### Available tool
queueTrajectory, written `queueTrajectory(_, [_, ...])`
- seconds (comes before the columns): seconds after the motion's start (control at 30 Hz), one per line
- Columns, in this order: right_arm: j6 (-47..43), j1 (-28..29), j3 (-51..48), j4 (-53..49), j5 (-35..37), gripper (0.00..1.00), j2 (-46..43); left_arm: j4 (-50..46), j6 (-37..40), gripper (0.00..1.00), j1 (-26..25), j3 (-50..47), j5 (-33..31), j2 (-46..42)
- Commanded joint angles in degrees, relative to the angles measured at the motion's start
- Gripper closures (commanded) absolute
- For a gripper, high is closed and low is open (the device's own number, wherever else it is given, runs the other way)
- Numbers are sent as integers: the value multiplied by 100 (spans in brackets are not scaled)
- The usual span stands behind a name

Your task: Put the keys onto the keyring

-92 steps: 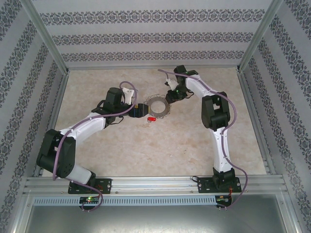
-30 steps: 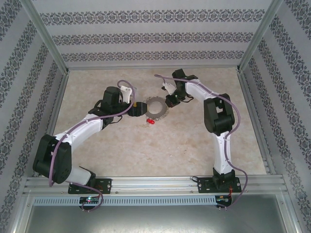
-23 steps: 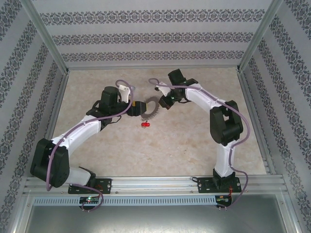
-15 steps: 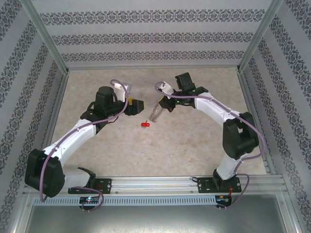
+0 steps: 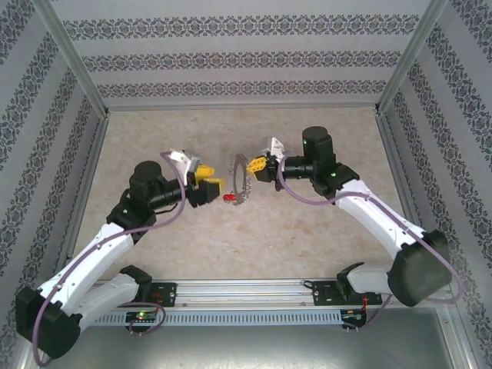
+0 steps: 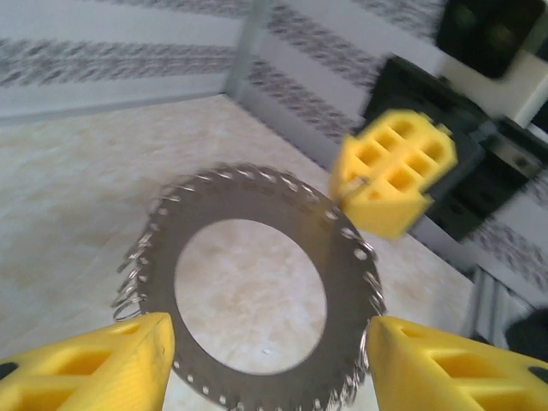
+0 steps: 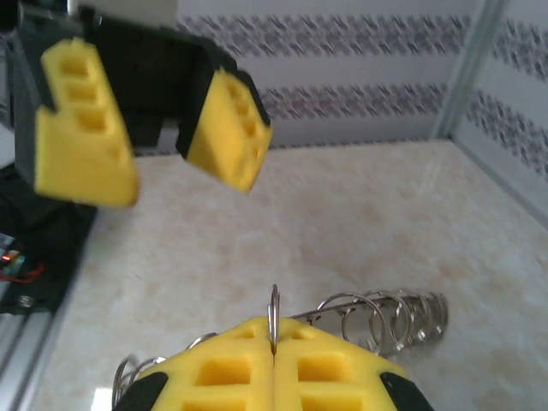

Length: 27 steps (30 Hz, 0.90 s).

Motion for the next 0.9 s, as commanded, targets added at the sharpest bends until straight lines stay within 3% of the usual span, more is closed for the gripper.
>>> queueTrajectory(0.0, [183,294,-212,550,-690,100,-488,577,908,39,-527,-204,560,-376])
queueTrajectory(0.33, [-360,1018,-1026,464,-549,100,-1675,-118,2067,39,-1410,-241,78,-1133])
queueTrajectory(0.7, [-536,1261,-1220,425,-459,100,-1852,-676,2712,65,-2031,252,-199,-795])
queueTrajectory(0.87, [-607,1301,-1272,371,-439,100,-1844,-551,2770,67,-2063,257,-413,-704])
